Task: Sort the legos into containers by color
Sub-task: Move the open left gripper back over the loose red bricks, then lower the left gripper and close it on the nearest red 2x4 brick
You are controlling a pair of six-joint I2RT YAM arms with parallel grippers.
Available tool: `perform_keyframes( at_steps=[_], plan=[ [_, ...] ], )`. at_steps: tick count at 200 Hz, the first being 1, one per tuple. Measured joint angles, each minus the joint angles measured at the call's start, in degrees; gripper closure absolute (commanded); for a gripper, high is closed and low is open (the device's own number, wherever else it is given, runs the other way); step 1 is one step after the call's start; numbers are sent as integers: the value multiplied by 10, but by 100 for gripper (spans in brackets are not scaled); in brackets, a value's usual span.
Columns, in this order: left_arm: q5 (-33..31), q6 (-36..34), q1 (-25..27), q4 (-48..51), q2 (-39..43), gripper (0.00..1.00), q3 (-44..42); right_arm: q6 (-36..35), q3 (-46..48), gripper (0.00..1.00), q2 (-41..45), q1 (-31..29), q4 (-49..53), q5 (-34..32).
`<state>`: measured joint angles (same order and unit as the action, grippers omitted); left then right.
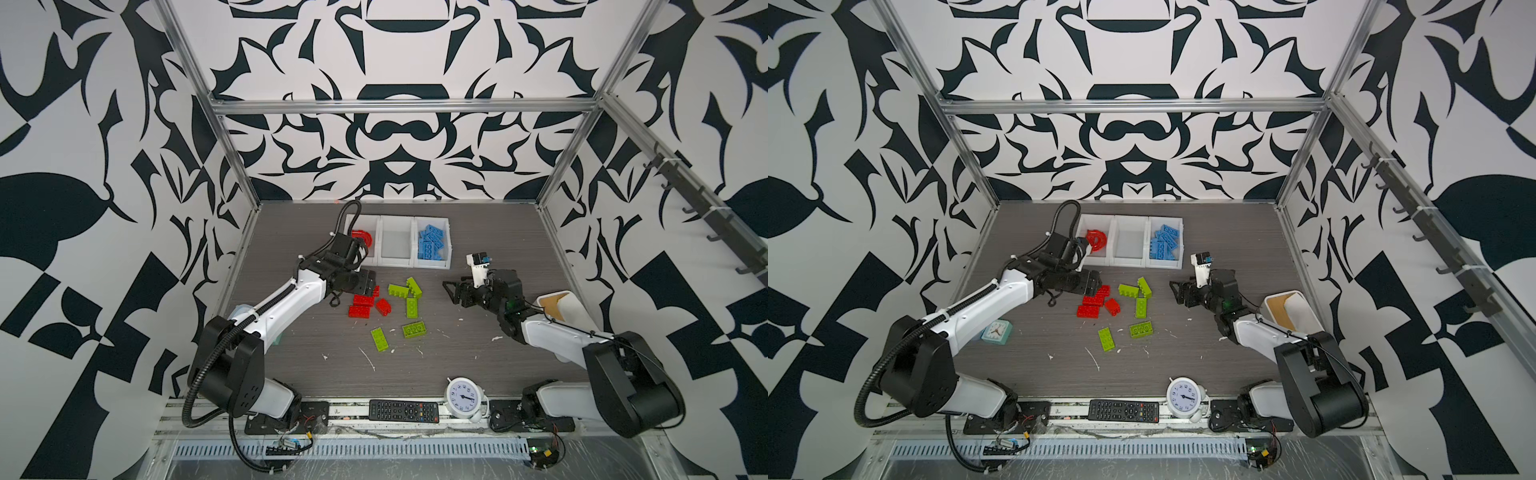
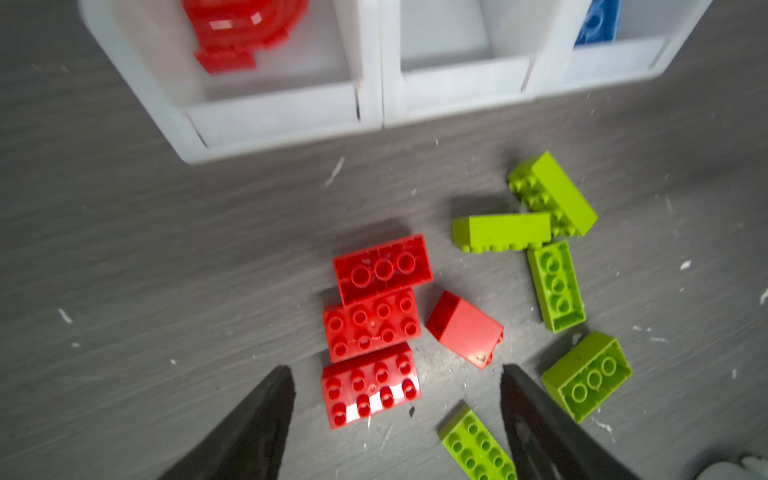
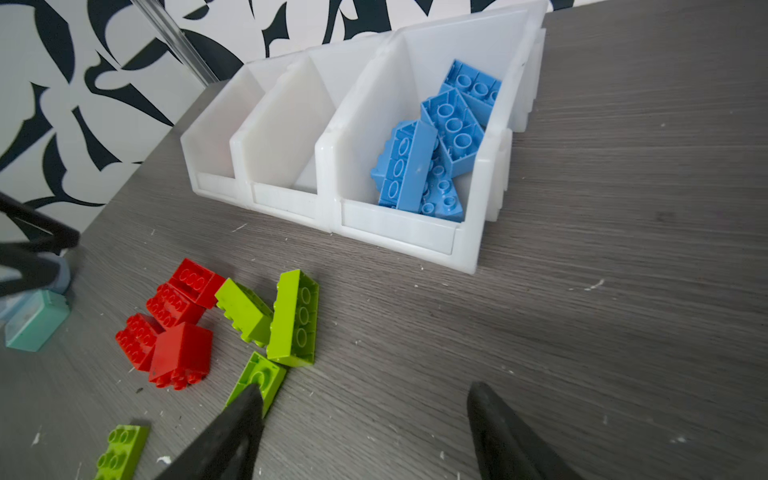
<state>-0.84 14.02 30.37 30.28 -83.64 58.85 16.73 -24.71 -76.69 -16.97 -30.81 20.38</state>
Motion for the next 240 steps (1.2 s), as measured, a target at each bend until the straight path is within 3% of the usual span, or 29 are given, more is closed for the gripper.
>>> perform_keyframes(
  at_steps=[49,176,225,240],
  plan=[
    [-32,44,29,0,1,16,-65,20,43,19,14,0,-54,8],
    [-53,87,34,-23,-39,12,-79,20,44,19,28,0,-59,4],
    [-56,87,35,-31,-61,14,-89,20,44,19,16,0,-59,9],
    [-58,87,35,-33,-61,21,-93,20,44,19,14,0,-59,11]
  ],
)
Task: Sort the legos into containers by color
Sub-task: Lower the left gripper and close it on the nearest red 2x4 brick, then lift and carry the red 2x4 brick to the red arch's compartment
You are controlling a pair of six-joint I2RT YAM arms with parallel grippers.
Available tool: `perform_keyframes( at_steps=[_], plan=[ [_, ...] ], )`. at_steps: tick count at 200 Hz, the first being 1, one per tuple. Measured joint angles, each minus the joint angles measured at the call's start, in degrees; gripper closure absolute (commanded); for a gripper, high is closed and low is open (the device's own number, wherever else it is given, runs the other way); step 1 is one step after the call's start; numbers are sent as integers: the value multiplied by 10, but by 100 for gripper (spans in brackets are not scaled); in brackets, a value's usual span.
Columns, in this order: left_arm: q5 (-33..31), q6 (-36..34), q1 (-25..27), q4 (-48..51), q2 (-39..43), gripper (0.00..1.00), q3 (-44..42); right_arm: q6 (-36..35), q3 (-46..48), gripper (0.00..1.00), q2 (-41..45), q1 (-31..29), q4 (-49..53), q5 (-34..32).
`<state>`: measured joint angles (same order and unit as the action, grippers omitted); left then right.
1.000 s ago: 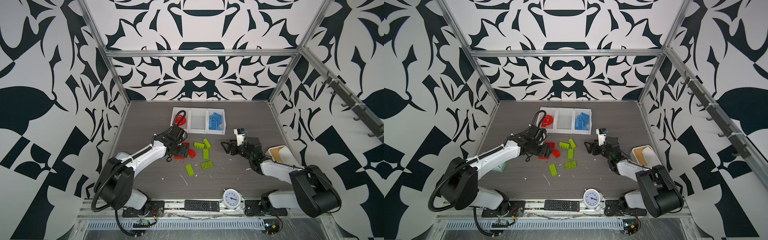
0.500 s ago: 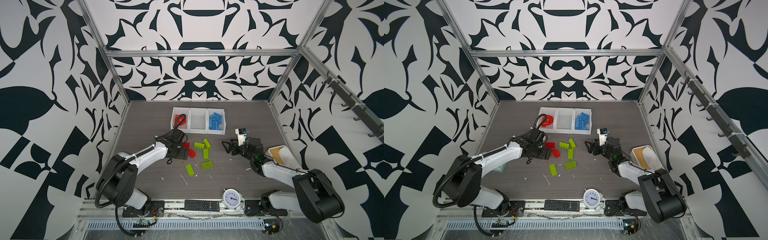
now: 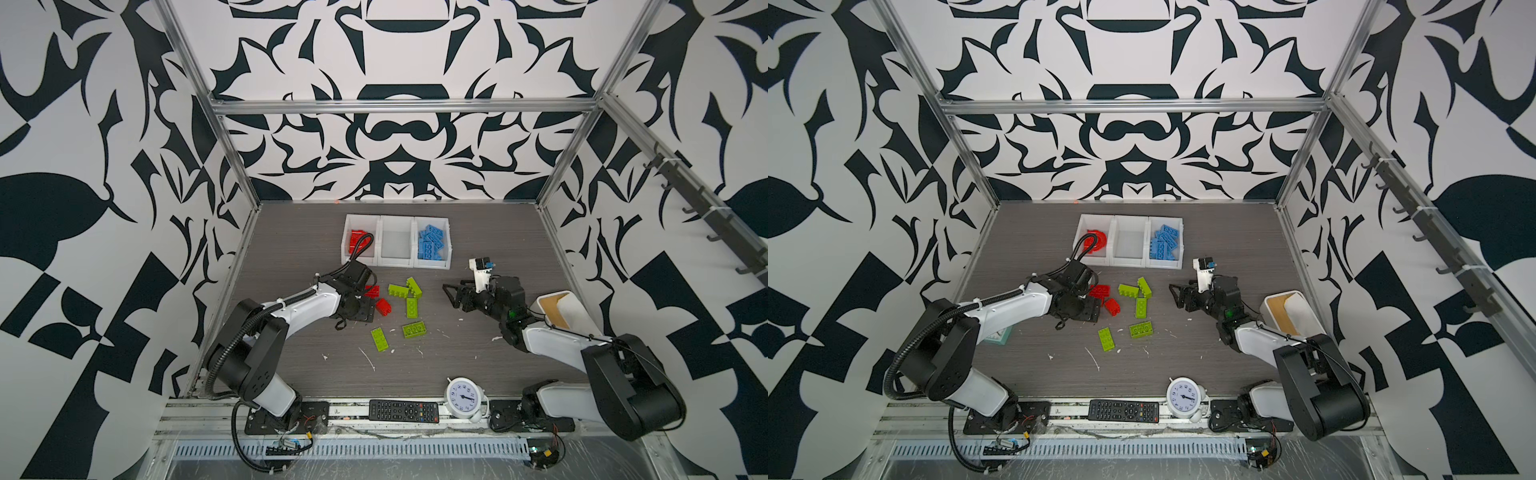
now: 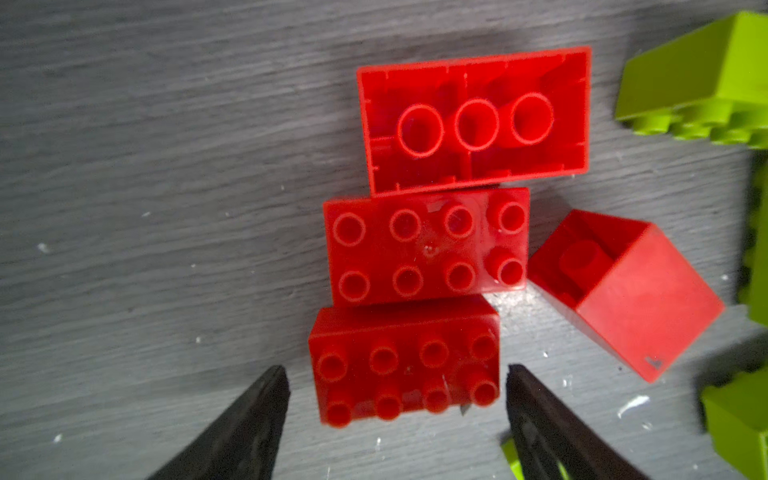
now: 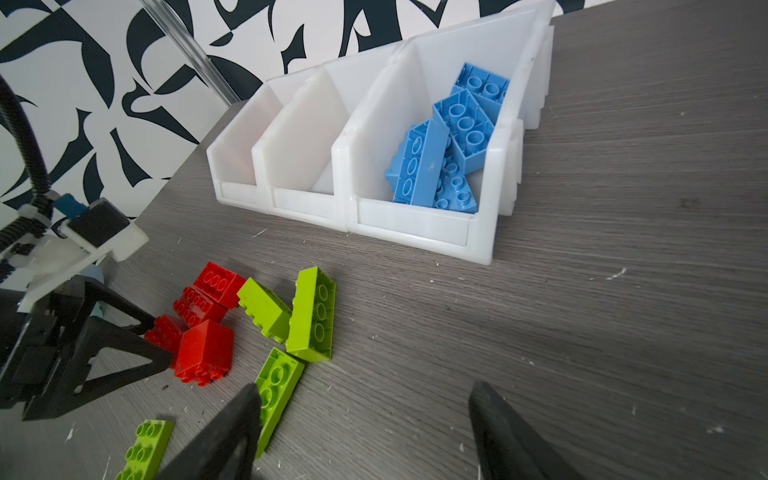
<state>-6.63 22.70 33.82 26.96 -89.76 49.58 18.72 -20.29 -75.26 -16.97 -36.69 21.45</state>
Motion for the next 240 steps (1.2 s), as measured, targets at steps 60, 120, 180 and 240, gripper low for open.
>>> perform_keyframes(
  at_steps=[60,120,180,240],
  plan=[
    [-7,0,0,-7,-11,26,-1,0,0,19,-10,0,0,4],
    [-11,1,1,-13,-16,33,-2,0,-2,19,-19,0,0,7],
    [-12,3,1,-24,-7,45,-13,0,-3,20,-22,0,0,8],
    [-12,5,1,-12,15,48,-21,3,-4,20,-26,0,0,9]
  ],
)
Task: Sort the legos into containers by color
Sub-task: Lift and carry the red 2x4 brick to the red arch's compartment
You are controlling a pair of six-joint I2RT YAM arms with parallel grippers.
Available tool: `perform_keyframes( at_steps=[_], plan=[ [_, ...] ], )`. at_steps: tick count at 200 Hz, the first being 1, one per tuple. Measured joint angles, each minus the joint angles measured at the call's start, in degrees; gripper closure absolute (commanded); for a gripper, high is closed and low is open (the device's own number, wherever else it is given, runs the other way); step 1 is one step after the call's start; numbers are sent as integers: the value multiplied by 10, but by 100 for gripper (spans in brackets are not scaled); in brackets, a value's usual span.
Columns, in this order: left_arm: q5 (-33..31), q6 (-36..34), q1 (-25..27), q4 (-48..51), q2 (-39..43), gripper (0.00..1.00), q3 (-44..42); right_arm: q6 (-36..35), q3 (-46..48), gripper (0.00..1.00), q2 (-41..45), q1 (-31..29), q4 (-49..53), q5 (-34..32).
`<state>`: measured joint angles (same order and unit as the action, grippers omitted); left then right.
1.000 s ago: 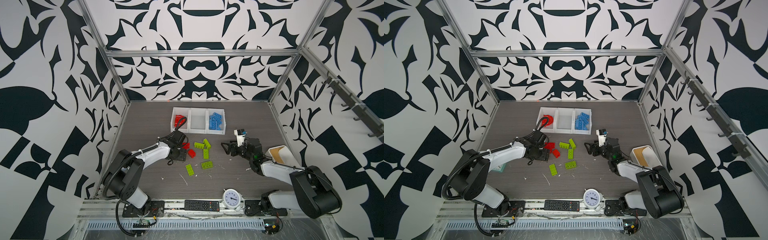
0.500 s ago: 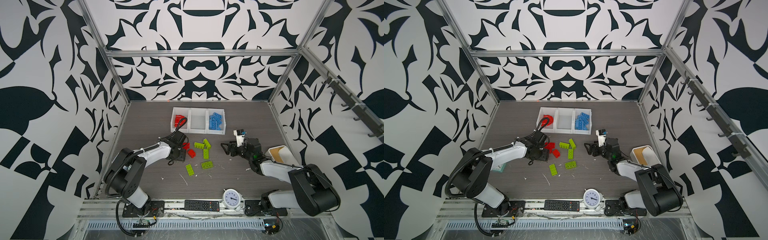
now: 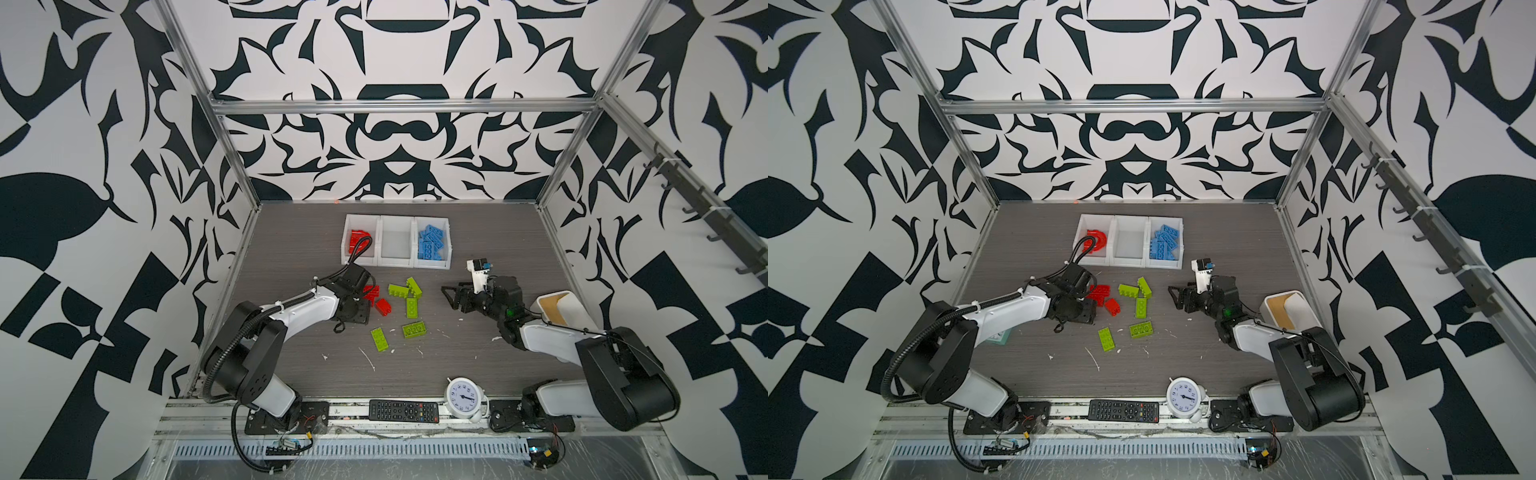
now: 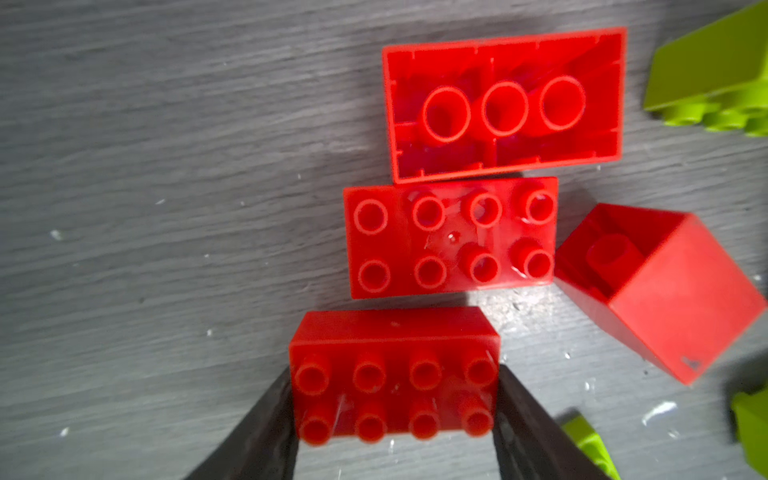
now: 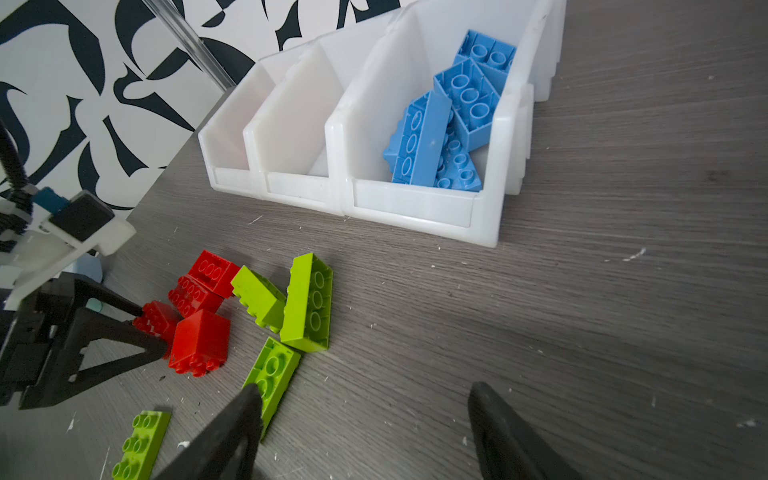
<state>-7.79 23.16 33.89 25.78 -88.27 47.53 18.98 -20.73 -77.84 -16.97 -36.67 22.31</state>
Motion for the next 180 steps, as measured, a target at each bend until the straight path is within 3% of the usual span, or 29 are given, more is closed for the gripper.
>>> perform_keyframes(
  at_steps=[57,98,139,180],
  plan=[
    [-1,-3,0,43,42,49,14,0,0,20,0,0,0,0],
    [-9,-38,-1,76,43,49,100,1,-1,20,0,0,0,0],
    [-12,-90,-33,62,3,50,172,1,-1,20,0,0,5,-1],
    [-13,-146,-78,41,-96,50,281,1,-1,20,4,0,9,-6]
  ],
)
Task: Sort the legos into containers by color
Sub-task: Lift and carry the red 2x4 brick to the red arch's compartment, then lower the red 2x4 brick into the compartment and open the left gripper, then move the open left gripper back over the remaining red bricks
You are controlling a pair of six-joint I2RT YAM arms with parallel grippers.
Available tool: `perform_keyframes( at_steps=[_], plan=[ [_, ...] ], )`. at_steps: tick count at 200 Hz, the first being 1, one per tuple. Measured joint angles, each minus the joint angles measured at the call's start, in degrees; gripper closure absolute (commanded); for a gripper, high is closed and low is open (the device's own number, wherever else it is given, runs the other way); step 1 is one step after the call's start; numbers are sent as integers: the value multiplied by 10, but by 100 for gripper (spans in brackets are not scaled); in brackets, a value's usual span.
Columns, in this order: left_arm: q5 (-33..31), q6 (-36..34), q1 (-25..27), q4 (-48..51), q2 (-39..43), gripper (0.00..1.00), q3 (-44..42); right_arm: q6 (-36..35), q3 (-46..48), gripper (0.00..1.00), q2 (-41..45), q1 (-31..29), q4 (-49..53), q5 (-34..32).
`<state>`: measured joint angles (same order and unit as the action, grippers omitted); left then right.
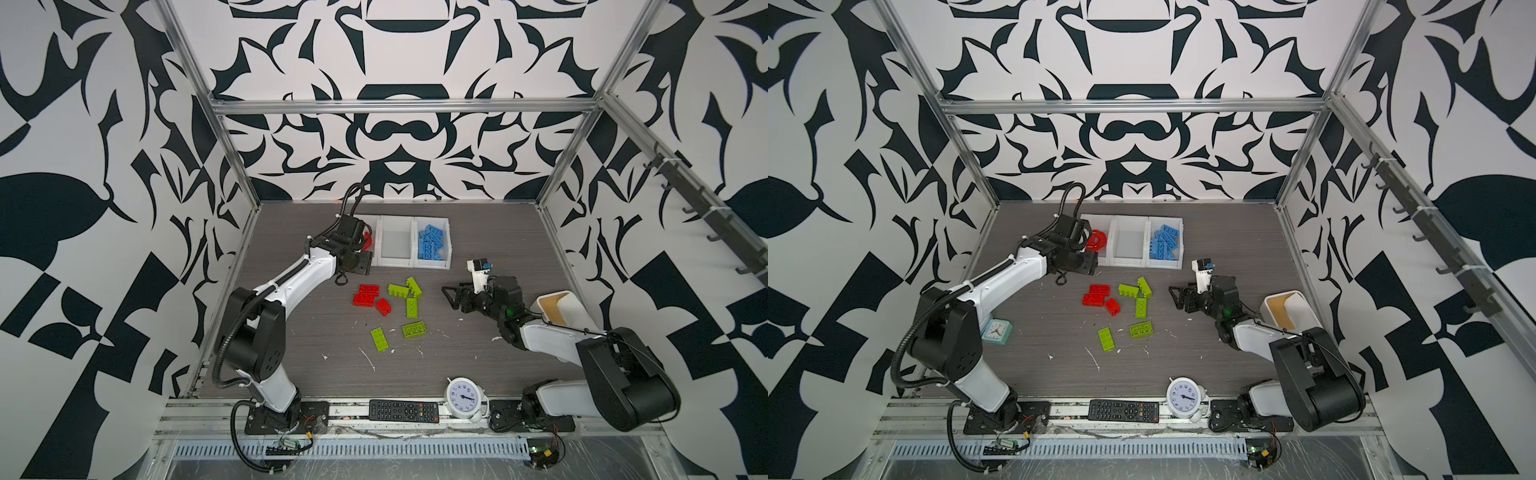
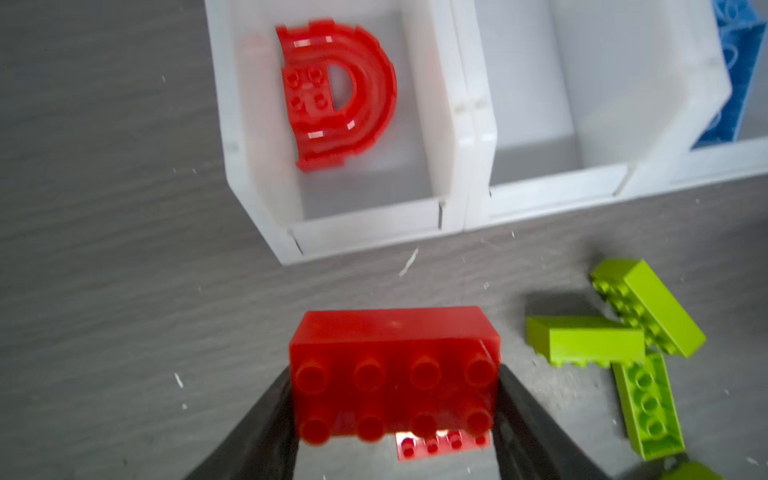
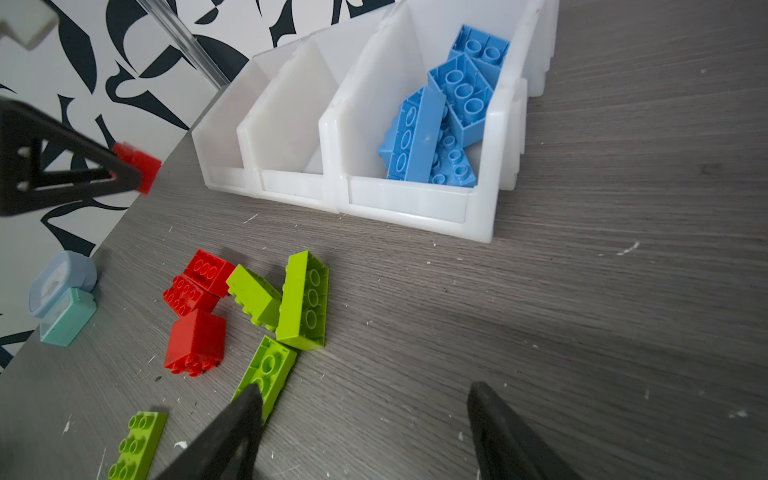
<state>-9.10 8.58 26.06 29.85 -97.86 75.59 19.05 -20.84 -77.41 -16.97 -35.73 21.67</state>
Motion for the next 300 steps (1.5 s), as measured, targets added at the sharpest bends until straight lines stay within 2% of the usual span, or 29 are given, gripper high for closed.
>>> perform_keyframes(
  at_steps=[88,116,148,174,259,278,300],
  plan=[
    [38,-63,-75,-21,-210,49,227,0,0,20,4,0,5,-8],
    [57,-71,-84,-18,-247,48,271,-1,0,20,9,0,8,-11],
    [73,-73,-84,-13,-252,40,273,-1,0,20,10,0,8,-12],
    [80,-78,-83,-12,-253,23,273,-1,0,20,10,0,8,-12],
    [85,-78,-83,4,-240,20,265,-1,0,20,10,-1,8,-12],
    [85,-70,-83,12,-199,19,224,-1,0,20,10,-1,8,-12],
    [85,-58,-77,18,-110,18,140,-1,0,20,10,-1,8,-11]
  ],
)
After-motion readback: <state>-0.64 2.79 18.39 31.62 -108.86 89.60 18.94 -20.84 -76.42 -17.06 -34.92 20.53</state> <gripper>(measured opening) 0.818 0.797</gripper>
